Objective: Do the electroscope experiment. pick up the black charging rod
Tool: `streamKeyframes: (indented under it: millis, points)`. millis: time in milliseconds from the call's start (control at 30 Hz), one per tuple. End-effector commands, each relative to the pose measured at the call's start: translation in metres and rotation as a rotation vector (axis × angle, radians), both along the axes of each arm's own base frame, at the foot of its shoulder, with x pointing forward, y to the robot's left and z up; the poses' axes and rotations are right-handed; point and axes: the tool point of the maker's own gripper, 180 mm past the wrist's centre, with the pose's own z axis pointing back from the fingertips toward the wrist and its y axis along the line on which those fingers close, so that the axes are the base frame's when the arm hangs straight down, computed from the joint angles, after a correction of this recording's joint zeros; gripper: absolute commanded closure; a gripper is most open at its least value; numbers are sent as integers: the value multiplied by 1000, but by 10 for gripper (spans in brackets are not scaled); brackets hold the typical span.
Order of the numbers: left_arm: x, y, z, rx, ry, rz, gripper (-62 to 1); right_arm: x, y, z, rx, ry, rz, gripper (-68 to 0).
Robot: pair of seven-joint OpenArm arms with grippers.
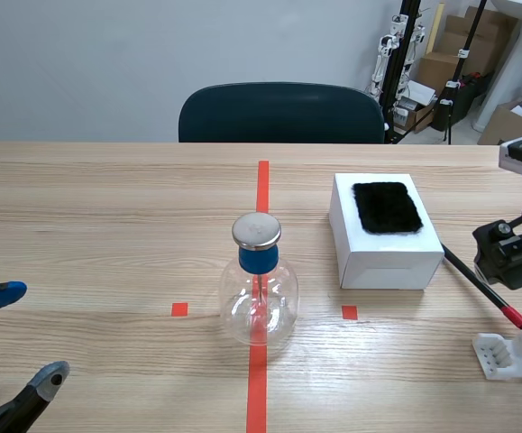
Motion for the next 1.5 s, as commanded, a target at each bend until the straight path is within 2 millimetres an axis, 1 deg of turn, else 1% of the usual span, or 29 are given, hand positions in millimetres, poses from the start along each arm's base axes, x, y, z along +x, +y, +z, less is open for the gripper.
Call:
streamKeyframes:
  millis: [0,200,367,533,833,967,1033,1167,1467]
  points:
    - [1,5,12,-17,-41,-12,-623,3,-2,4,5,2,-16,-669]
    - [-2,2,8,4,-26,-38,-623,-11,-4,-14,15,93,-55,-669]
    - [-3,1,7,7,-24,-43,-623,-7,-10,-16,15,103,-82,-669]
    - [-4,-2,6,5,-21,-54,-623,-5,-13,-24,29,124,-123,-669]
    - [-5,-6,7,2,-20,-77,-623,0,-8,-35,51,153,-173,-669]
    - [-7,-9,7,3,-28,-91,-623,-4,-4,-43,68,178,-183,-669]
    - [-8,-11,7,-2,-27,-99,-623,-7,-5,-47,70,192,-195,-668]
    - [-10,-14,7,-1,-32,-114,-623,-7,-10,-50,71,181,-247,-667]
    - [-12,-16,8,-11,-38,-120,-623,-11,-12,-57,80,188,-264,-667]
